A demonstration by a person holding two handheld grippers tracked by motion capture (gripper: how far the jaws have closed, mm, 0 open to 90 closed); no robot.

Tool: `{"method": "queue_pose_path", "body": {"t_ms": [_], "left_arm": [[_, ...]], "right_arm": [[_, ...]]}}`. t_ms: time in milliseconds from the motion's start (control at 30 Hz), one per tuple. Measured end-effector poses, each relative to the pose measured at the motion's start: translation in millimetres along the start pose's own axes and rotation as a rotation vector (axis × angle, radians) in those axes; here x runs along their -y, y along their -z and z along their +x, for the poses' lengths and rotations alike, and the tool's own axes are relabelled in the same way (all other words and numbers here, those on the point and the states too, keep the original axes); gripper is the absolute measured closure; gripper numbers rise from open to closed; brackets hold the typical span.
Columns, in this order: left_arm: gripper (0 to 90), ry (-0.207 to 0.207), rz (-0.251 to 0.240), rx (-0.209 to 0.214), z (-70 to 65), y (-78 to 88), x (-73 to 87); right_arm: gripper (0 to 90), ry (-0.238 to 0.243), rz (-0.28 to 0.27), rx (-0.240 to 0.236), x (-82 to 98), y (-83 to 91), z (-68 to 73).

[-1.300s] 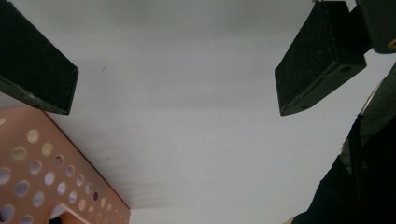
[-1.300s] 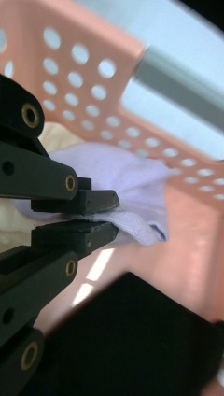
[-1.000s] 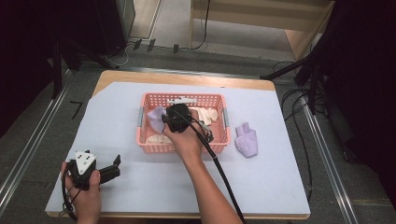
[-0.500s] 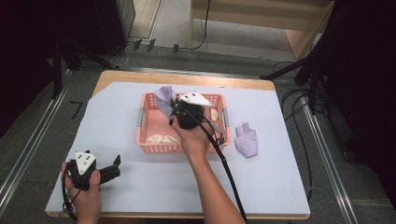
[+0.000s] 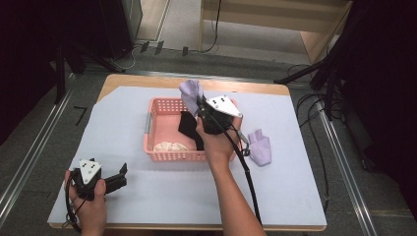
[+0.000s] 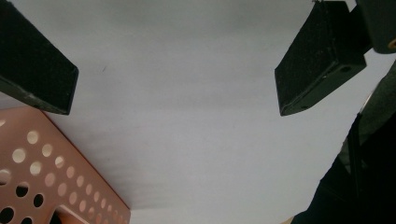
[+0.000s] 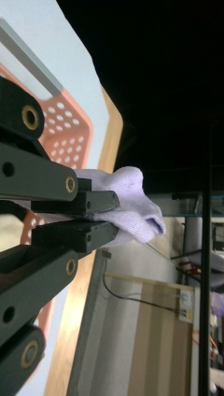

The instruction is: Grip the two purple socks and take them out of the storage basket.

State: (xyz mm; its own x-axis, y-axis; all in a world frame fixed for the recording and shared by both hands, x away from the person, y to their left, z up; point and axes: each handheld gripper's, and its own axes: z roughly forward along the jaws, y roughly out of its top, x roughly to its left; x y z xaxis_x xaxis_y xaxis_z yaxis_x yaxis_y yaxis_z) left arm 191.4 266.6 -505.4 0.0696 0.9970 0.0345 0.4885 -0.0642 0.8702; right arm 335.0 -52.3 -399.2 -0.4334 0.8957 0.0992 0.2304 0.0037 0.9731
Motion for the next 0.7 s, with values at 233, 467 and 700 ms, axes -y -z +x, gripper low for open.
{"method": "queue_pose_path", "body": {"t_ms": [233, 467, 700], "left_arm": [[0.4, -0.004, 0.003, -0.003, -0.3, 0.1, -0.2], [0.4, -0.006, 0.003, -0.006, -0.7, 0.0, -0.1], [0.4, -0.008, 0.002, -0.006, -1.0, -0.1, -0.1]], "right_arm": [[85.8, -0.001, -0.028, 0.057, -2.0, 11.4, -19.5], [85.9, -0.016, -0.042, 0.091, -3.5, 20.6, -34.0], [85.9, -0.027, -0.051, 0.135, -3.2, 33.0, -56.2]]}}
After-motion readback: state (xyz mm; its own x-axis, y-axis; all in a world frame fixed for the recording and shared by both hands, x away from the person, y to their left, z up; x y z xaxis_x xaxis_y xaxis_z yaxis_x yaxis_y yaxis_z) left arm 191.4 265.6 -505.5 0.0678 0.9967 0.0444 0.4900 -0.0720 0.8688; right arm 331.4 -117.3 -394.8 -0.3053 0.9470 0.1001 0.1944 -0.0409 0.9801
